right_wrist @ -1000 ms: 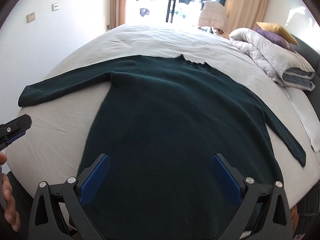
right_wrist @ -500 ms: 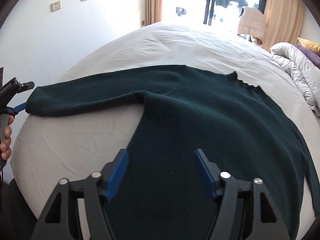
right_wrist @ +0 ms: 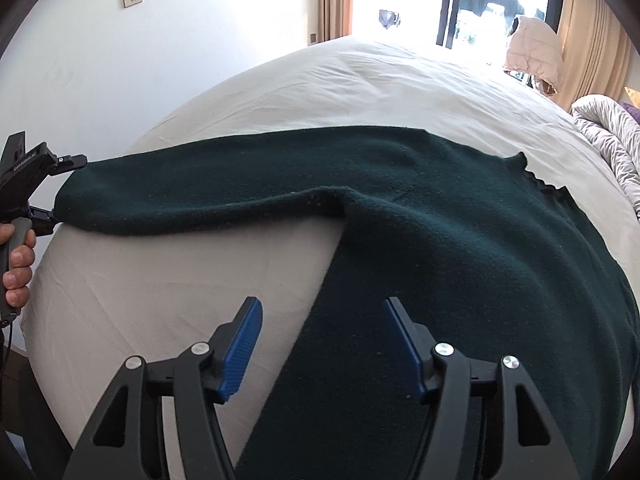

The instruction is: Fold small clothes

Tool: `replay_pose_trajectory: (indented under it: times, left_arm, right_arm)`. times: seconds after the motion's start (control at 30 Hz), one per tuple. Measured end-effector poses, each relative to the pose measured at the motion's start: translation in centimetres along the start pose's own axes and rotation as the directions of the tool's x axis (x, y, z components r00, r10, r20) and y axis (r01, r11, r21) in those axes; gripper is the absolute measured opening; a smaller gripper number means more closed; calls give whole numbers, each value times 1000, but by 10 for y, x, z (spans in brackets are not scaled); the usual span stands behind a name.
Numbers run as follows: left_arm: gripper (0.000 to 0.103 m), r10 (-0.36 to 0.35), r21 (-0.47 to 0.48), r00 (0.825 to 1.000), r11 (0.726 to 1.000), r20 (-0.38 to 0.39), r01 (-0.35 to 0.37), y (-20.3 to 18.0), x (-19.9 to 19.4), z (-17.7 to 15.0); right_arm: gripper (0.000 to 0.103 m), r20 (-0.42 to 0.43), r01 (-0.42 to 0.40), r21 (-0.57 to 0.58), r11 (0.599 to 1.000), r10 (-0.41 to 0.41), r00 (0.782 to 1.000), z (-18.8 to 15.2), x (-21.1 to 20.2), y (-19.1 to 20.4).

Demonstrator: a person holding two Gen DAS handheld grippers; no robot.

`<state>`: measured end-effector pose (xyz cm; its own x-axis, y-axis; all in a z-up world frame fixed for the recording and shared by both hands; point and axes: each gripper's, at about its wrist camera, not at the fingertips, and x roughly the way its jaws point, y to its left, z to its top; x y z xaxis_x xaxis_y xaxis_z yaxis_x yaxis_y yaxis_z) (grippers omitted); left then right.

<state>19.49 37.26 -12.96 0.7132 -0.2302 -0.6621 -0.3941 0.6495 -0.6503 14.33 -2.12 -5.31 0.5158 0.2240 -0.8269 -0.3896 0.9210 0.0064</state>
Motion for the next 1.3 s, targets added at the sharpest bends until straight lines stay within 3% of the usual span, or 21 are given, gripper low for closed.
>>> replay_pose_trajectory:
  times: [0.13, 0.17, 0.3, 0.4, 0.67, 0.7, 0.73, 0.87, 1.03, 1.2, 1.3]
  left_arm:
    - [38, 15, 20, 1000, 1000, -19, -15, -6, 11, 1]
    - [32, 17, 16, 1000, 1000, -26, -17, -8, 14, -1]
    - [32, 8, 21, 999, 1000, -32, -8, -18, 6, -5]
    - [32, 12, 76, 1000, 997, -21, -10, -26, -15, -15]
    - [32, 1, 85, 999, 996, -47, 3, -31, -9, -23]
    - [29, -12, 84, 999, 996, -44, 16, -31, -9, -23]
    - [15, -16, 87, 999, 996, -42, 20, -30, -11, -22]
    - [8, -33, 92, 999, 995, 7, 32, -34, -24, -22]
    - [7, -33, 164, 995, 986, 90, 18, -54, -47, -29]
    - [7, -71, 281, 982, 960, 174, 20, -100, -75, -46]
    - [7, -122, 362, 973, 931, 198, 44, -136, -92, -60]
  right_arm:
    - [60, 5, 12, 30, 999, -12, 1000, 5, -1, -13]
    - [59, 9, 15, 34, 999, -16, 1000, 7, -1, -15]
    - [46, 24, 31, 29, 999, -31, 999, 17, -1, -22]
    - [37, 30, 24, 60, 998, -26, 999, 27, 3, -33]
    - [25, 41, -4, 151, 989, -3, 999, 55, 20, -64]
    - [23, 36, -11, 167, 986, 5, 999, 57, 24, -68]
    - [21, 28, -27, 187, 982, 23, 999, 59, 29, -74]
    - [17, -6, -107, 285, 952, 114, 994, 70, 52, -94]
    - [17, -69, -119, 322, 939, 149, 986, 80, 81, -101]
    - [20, -87, -3, 209, 978, 21, 996, 80, 98, -75]
    - [19, -58, -15, 217, 976, 28, 998, 77, 99, -77]
